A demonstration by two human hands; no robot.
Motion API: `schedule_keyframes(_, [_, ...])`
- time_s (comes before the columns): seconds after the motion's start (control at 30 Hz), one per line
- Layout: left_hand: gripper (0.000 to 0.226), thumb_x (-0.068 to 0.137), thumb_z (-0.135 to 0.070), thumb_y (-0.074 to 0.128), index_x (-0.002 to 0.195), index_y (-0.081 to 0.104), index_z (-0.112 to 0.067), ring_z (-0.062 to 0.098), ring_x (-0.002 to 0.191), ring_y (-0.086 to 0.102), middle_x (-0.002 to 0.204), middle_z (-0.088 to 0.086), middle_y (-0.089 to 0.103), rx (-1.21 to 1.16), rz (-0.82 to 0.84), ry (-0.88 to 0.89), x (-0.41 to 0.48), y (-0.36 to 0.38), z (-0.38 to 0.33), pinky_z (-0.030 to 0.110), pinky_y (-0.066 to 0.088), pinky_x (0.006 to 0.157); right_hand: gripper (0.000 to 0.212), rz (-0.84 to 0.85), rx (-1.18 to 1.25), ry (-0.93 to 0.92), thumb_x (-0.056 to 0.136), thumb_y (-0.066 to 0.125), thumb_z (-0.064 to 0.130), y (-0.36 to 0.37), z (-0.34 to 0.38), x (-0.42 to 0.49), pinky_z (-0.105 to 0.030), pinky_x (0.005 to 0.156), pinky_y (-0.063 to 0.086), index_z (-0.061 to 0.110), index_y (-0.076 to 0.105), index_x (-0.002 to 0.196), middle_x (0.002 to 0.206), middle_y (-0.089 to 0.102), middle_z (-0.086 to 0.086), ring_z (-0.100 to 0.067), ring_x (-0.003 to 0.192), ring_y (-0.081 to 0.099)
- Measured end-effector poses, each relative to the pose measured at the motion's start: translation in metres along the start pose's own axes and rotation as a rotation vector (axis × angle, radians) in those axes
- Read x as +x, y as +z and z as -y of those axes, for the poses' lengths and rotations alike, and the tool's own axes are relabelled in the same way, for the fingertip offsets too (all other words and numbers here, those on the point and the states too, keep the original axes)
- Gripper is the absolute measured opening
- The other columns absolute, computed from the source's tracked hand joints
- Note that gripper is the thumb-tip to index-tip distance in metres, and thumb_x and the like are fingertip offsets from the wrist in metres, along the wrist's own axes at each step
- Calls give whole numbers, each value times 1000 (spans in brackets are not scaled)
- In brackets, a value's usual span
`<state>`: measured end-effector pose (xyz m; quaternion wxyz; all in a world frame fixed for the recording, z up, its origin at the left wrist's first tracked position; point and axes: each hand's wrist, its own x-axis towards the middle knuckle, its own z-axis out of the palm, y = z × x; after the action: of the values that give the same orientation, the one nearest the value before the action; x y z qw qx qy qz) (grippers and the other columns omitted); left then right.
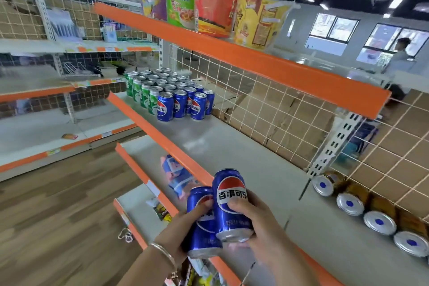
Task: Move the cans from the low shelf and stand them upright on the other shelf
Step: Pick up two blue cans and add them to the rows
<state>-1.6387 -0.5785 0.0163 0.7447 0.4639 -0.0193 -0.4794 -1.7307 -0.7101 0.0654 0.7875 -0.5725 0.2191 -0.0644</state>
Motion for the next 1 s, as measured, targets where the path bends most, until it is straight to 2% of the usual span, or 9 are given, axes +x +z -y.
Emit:
schedule_keyframes(0.13, [57, 64, -22, 82, 113, 63, -1, 32, 73, 71, 99, 24, 70, 20, -38, 37, 17, -21, -26, 34, 56, 57, 58, 24, -34, -22, 58, 74, 13, 12, 6, 42, -38, 59, 56, 1, 62, 113, 101, 70, -25, -36, 82, 70])
schedule_keyframes(0.27, [74, 46, -35, 86, 110, 66, -6, 38, 91, 68, 105, 23, 69, 32, -81, 82, 51, -41, -63, 46, 56, 78, 58, 28, -50, -19, 58, 74, 11, 19, 9, 96, -37, 60, 55, -3, 60, 112, 94, 70, -24, -34, 79, 68])
schedule_keyframes(0.37, [72, 50, -39, 84, 111, 65, -6, 40, 99, 65, 108, 23, 68, 91, -95, 94, 82, -52, -96, 47, 55, 82, 69, 42, -28, -5, 52, 77, 15, 26, 12, 140, -40, 64, 53, -2, 58, 116, 98, 68, -26, -38, 83, 67])
schedule_keyframes(0.43, [64, 56, -37, 82, 110, 65, -7, 38, 95, 66, 108, 23, 68, 125, -83, 111, 101, -59, -118, 46, 55, 80, 66, 67, -14, 23, 56, 75, 12, 30, 17, 167, -41, 64, 53, -1, 57, 118, 100, 67, -27, -39, 83, 67])
schedule_keyframes(0.57, [42, 68, -33, 79, 97, 68, -5, 30, 75, 70, 91, 18, 73, 144, -102, 122, 135, -69, -153, 41, 58, 73, 58, 82, 15, 64, 56, 75, 12, 40, 31, 213, -38, 60, 55, -1, 61, 111, 94, 69, -24, -35, 76, 69])
schedule_keyframes(0.67, [30, 79, -35, 70, 87, 68, -6, 25, 62, 69, 75, 13, 73, 141, -150, 101, 158, -76, -171, 34, 57, 67, 41, 50, 73, 115, 72, 65, 14, 41, 35, 243, -34, 60, 54, -2, 63, 110, 87, 70, -20, -32, 71, 68])
schedule_keyframes(0.77, [35, 78, -36, 70, 91, 67, -4, 30, 72, 69, 82, 15, 73, 150, -164, 106, 182, -83, -188, 38, 56, 75, 50, 9, 78, 149, 70, 66, 13, 38, 39, 274, -38, 64, 54, -1, 59, 118, 96, 68, -23, -35, 79, 66])
schedule_keyframes(0.9, [50, 61, -34, 78, 98, 67, -1, 31, 75, 70, 90, 19, 73, 186, -128, 124, 211, -96, -211, 37, 57, 66, 74, -75, -18, 86, 46, 78, 15, 44, 44, 316, -44, 62, 53, -2, 57, 115, 95, 66, -25, -39, 81, 65])
schedule_keyframes(1.0, [40, 63, -26, 80, 95, 68, -5, 27, 74, 69, 87, 15, 74, 216, -72, 150, 230, -108, -228, 34, 57, 64, 64, -201, -51, -9, 56, 80, 4, 48, 42, 349, -51, 68, 56, 3, 57, 116, 104, 67, -23, -41, 90, 67])
